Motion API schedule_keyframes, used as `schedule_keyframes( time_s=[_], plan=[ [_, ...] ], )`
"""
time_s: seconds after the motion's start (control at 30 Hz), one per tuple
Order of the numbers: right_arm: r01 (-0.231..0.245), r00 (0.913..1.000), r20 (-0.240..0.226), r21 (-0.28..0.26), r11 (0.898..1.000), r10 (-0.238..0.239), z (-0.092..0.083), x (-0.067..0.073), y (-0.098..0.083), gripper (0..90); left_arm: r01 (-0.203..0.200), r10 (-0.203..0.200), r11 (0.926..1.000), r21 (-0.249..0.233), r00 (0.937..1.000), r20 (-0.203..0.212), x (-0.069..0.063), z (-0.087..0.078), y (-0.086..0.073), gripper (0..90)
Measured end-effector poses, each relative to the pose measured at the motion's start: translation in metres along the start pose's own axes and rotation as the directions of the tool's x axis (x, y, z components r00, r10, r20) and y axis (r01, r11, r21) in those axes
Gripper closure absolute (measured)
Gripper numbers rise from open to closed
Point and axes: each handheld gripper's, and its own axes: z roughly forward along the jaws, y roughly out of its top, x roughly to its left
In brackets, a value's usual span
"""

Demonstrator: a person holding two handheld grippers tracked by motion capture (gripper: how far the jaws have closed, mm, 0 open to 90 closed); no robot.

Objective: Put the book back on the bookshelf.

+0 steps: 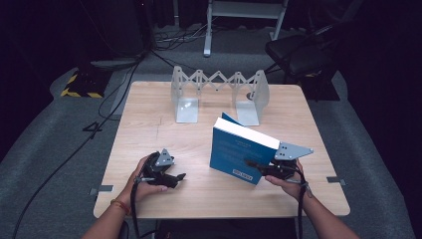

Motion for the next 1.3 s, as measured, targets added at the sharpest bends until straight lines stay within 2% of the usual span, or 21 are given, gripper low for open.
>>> schedule_keyframes(
  time_s=[0.07,0.13,0.2,0.43,0.63,0.73,0.83,0.97,1.1,1.3],
  plan=[
    [-0.002,1.0,0.007,0.006,1.0,0.002,-0.001,-0.002,0.001,62.0,0.007,-0.007,0.9999,0.008,0.9999,-0.007,0.001,0.002,0.0,20.4],
    [-0.002,1.0,0.009,0.009,1.0,0.002,-0.001,-0.004,0.002,62.0,0.027,-0.027,0.9991,0.034,0.9996,0.003,0.003,0.008,-0.001,20.1],
    [-0.01,0.9997,0.023,0.004,1.0,0.01,-0.002,-0.005,0.005,62.1,0.027,-0.027,0.9989,0.039,0.9996,-0.006,0.002,0.01,0.001,18.0],
    [0.007,0.9978,0.067,0.004,1.0,-0.007,-0.006,-0.007,0.016,62.3,0.033,-0.033,0.9987,0.039,0.9994,-0.011,0.001,0.011,0.002,17.2],
    [0.009,0.9938,0.11,0.012,1.0,-0.01,-0.002,-0.018,0.027,62.4,0.032,-0.031,0.9987,0.041,0.9995,-0.009,0.001,0.011,0.002,17.0],
    [0.02,0.9888,0.147,0.027,0.999,-0.024,0.0,-0.025,0.033,62.4,0.03,-0.029,0.9988,0.04,0.9995,-0.011,0.001,0.011,0.002,17.1],
    [0.012,0.9827,0.185,0.021,1.0,-0.016,0.0,-0.034,0.036,62.4,0.031,-0.03,0.9987,0.04,0.9995,-0.012,0.001,0.011,0.002,17.0],
    [0.015,0.9705,0.24,0.036,0.999,-0.023,-0.002,-0.045,0.041,62.4,0.032,-0.031,0.9987,0.04,0.9995,-0.011,0.001,0.011,0.002,17.0],
    [0.012,0.9619,0.272,0.051,0.999,-0.026,-0.004,-0.057,0.046,62.4,0.03,-0.03,0.9988,0.039,0.9995,-0.012,0.001,0.011,0.002,17.0],
    [0.008,0.942,0.335,0.059,0.998,-0.027,-0.004,-0.074,0.055,62.4,0.033,-0.032,0.9987,0.039,0.9994,-0.011,0.001,0.011,0.002,17.1]
  ],
)
